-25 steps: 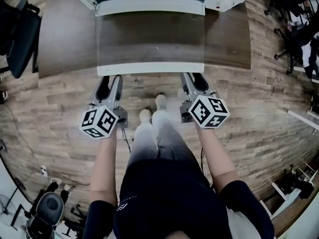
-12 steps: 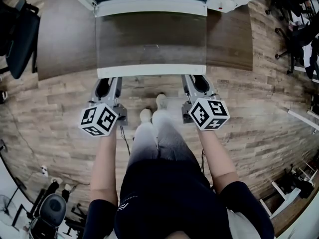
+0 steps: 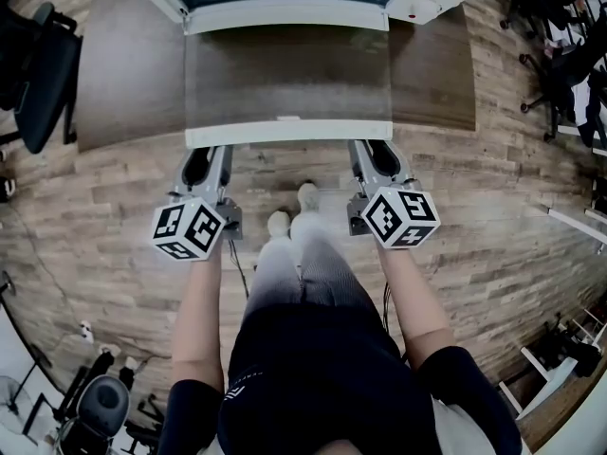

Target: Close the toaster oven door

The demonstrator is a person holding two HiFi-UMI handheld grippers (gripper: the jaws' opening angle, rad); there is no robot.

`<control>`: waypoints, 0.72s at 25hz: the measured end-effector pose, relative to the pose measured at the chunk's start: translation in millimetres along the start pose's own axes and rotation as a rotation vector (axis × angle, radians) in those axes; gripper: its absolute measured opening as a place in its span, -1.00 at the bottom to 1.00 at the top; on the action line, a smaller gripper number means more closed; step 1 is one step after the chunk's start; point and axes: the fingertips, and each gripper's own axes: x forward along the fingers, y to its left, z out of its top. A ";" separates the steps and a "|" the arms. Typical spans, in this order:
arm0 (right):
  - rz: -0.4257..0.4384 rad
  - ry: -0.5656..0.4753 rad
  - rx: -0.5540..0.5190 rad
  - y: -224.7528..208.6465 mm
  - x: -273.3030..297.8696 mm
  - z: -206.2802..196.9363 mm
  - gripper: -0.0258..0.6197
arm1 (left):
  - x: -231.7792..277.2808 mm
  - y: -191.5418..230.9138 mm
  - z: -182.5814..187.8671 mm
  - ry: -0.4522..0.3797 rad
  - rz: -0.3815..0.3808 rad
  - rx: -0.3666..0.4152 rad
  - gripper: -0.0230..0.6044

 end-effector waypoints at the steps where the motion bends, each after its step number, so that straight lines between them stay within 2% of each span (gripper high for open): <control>1: 0.001 -0.005 0.000 1.2 -1.8 1.9 -0.51 | -1.4 -1.5 2.4 -0.004 -0.004 0.003 -0.36; 8: -0.007 -0.047 0.002 6.5 -14.1 14.8 -0.59 | -12.1 -10.3 16.9 -0.039 -0.026 0.007 -0.36; 18: 0.013 -0.087 -0.017 15.4 -25.5 38.5 -0.59 | -19.7 -26.2 41.3 -0.080 -0.050 0.028 -0.37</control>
